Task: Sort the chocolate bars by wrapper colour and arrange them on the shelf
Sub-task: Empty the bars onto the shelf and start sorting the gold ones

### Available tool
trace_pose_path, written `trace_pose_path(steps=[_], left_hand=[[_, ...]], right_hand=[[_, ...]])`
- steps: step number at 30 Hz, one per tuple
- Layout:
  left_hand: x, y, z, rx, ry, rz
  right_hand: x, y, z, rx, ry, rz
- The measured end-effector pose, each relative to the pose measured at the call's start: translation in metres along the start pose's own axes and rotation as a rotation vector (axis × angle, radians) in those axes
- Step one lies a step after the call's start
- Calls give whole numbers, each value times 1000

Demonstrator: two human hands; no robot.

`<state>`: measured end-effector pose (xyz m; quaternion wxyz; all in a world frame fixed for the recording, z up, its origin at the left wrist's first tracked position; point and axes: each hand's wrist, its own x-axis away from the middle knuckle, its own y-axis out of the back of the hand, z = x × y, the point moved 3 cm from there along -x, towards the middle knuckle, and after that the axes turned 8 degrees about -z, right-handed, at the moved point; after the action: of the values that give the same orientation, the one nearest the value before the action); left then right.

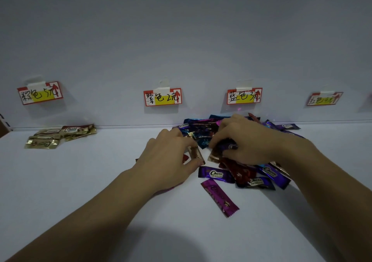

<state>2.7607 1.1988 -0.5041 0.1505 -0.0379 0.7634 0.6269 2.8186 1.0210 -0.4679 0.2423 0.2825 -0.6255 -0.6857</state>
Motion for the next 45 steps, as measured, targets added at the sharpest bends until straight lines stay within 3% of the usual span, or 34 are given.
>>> trace_pose_path(steps=[3, 11, 14, 19, 23, 30, 34, 38, 45], left_hand=[[2, -3, 1, 18, -51, 2], [7, 2, 9, -66, -151, 100], [9, 7, 9, -48, -169, 87], [10, 11, 14, 8, -174, 68], [7, 12, 15, 1, -200, 65], [6, 10, 4, -45, -252, -98], [6, 23, 8, 234, -136, -262], [13, 55, 29, 308, -93, -466], [47, 95, 139, 61, -75, -463]], right_hand=[[1, -1, -3, 28, 5, 76], [-5, -7, -2, -55, 45, -41], [-4, -6, -5, -226, 54, -123], [-3, 1, -15, -645, -89, -314], [-3, 8, -18, -816, -141, -378], [2, 14, -16, -943, -250, -420], [4, 18, -13, -955, -275, -393], [2, 23, -1, -937, -249, -387], [-55, 37, 63, -567, -101, -454]])
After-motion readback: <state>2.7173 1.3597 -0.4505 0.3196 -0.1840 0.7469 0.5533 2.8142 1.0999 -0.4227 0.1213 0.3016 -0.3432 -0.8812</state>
